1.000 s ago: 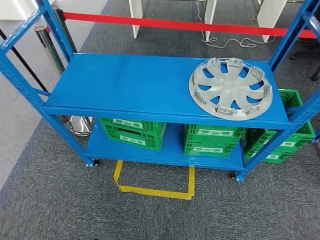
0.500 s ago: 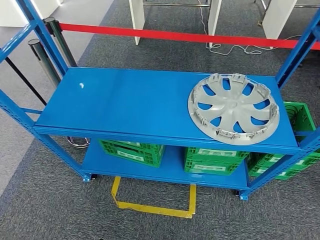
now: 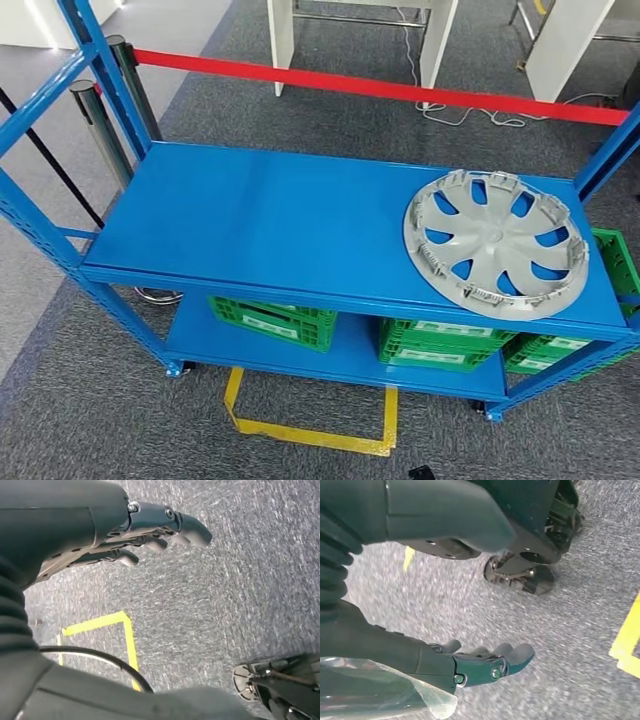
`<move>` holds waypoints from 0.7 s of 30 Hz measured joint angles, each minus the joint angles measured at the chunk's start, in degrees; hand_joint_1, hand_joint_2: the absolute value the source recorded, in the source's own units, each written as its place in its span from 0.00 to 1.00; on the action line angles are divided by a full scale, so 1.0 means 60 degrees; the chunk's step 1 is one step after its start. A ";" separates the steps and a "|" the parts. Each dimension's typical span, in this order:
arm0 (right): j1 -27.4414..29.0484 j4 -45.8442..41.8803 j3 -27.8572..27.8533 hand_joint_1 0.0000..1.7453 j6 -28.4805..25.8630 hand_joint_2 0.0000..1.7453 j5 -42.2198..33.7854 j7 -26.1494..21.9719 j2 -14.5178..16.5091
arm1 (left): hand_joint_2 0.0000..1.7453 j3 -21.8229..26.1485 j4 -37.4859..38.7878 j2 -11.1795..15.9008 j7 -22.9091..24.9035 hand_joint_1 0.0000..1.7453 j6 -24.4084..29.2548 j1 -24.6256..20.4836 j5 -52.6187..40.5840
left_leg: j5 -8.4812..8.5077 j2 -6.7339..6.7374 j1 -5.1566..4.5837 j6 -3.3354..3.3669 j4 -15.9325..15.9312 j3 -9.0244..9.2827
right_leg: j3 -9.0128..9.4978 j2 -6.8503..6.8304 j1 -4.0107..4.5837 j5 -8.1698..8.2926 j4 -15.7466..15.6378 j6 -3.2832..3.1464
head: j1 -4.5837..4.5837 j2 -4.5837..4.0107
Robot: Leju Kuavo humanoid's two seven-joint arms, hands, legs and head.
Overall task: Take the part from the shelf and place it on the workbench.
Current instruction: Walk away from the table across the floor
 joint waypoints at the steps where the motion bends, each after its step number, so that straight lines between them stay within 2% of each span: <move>1: 0.0056 -0.0036 0.0059 0.00 0.0016 1.00 -0.0208 0.0037 -0.0037 | 0.00 -0.0121 -0.0016 0.0031 0.0038 0.00 -0.0086 0.0011 0.0207 | -0.0023 0.0000 -0.0019 0.0033 0.0003 0.0006 | 0.0042 0.0002 -0.0008 0.0006 -0.0013 -0.0006 | 0.0001 0.0000; 2: 0.0116 -0.0074 0.0122 0.00 0.0037 1.00 -0.0423 0.0070 -0.0071 | 0.00 -0.0248 -0.0034 0.0057 0.0081 0.00 -0.0172 0.0026 0.0419 | -0.0038 0.0001 -0.0035 0.0055 0.0005 0.0012 | 0.0078 0.0002 -0.0018 0.0009 -0.0028 -0.0009 | 0.0002 0.0000; 5: 0.0293 -0.0185 0.0326 0.00 0.0122 0.25 -0.1080 0.0182 -0.0189 | 0.00 -0.0643 -0.0138 0.0164 0.0211 0.00 -0.0430 0.0092 0.1082 | -0.0076 0.0003 -0.0074 0.0115 0.0014 0.0019 | 0.0111 0.0000 -0.0041 0.0009 -0.0082 0.0012 | 0.0000 0.0000; 6: 0.0352 -0.0227 0.0401 0.00 0.0147 0.00 -0.1311 0.0220 -0.0229 | 0.00 -0.0785 -0.0189 0.0211 0.0255 0.00 -0.0521 0.0117 0.1315 | -0.0087 0.0004 -0.0085 0.0133 0.0016 0.0022 | 0.0111 -0.0002 -0.0052 0.0002 -0.0102 0.0063 | 0.0000 0.0000; 7: 0.0411 -0.0271 0.0479 0.00 0.0170 0.00 -0.1541 0.0257 -0.0267 | 0.00 -0.0928 -0.0243 0.0256 0.0296 0.00 -0.0611 0.0141 0.1547 | -0.0098 0.0005 -0.0095 0.0149 0.0018 0.0027 | 0.0109 -0.0003 -0.0067 -0.0008 -0.0130 0.0177 | -0.0001 0.0000; 9: 0.0534 -0.0363 0.0638 0.00 0.0219 0.00 -0.1991 0.0329 -0.0347 | 0.00 -0.1223 -0.0364 0.0346 0.0381 0.00 -0.0791 0.0192 0.1999 | -0.0118 0.0006 -0.0108 0.0173 0.0018 0.0049 | 0.0112 -0.0004 -0.0104 -0.0034 -0.0193 0.0495 | -0.0003 0.0000; 10: 0.0599 -0.0411 0.0721 0.00 0.0250 0.00 -0.2211 0.0369 -0.0389 | 0.00 -0.1372 -0.0431 0.0388 0.0423 0.00 -0.0880 0.0221 0.2223 | -0.0126 0.0007 -0.0111 0.0179 0.0017 0.0066 | 0.0120 -0.0006 -0.0116 -0.0045 -0.0213 0.0611 | -0.0003 0.0000; 11: 0.0662 -0.0455 0.0803 0.00 0.0278 0.00 -0.2427 0.0403 -0.0437 | 0.00 -0.1522 -0.0499 0.0430 0.0466 0.00 -0.0967 0.0251 0.2442 | -0.0133 0.0007 -0.0112 0.0184 0.0016 0.0082 | 0.0130 -0.0008 -0.0123 -0.0053 -0.0223 0.0663 | -0.0004 0.0000; 16: 0.0962 -0.0660 0.1209 0.00 0.0397 0.00 -0.3513 0.0585 -0.0647 | 0.00 -0.2244 -0.0821 0.0623 0.0676 0.00 -0.1404 0.0406 0.3542 | -0.0136 0.0006 -0.0101 0.0183 -0.0002 0.0122 | 0.0154 -0.0011 -0.0113 -0.0059 -0.0218 0.0656 | -0.0007 0.0000; 20: 0.1192 -0.0803 0.1512 0.00 0.0507 1.00 -0.4404 0.0738 -0.0816 | 0.00 -0.2785 -0.1064 0.0764 0.0847 0.00 -0.1761 0.0528 0.4444 | -0.0136 0.0006 -0.0097 0.0182 -0.0018 0.0145 | 0.0173 -0.0011 -0.0109 -0.0067 -0.0217 0.0644 | -0.0006 0.0000; 21: 0.1241 -0.0838 0.1583 0.00 0.0527 1.00 -0.4623 0.0776 -0.0856 | 0.00 -0.2913 -0.1122 0.0794 0.0889 0.00 -0.1850 0.0553 0.4667 | -0.0136 0.0006 -0.0097 0.0181 -0.0019 0.0148 | 0.0176 -0.0012 -0.0109 -0.0070 -0.0217 0.0641 | -0.0006 0.0000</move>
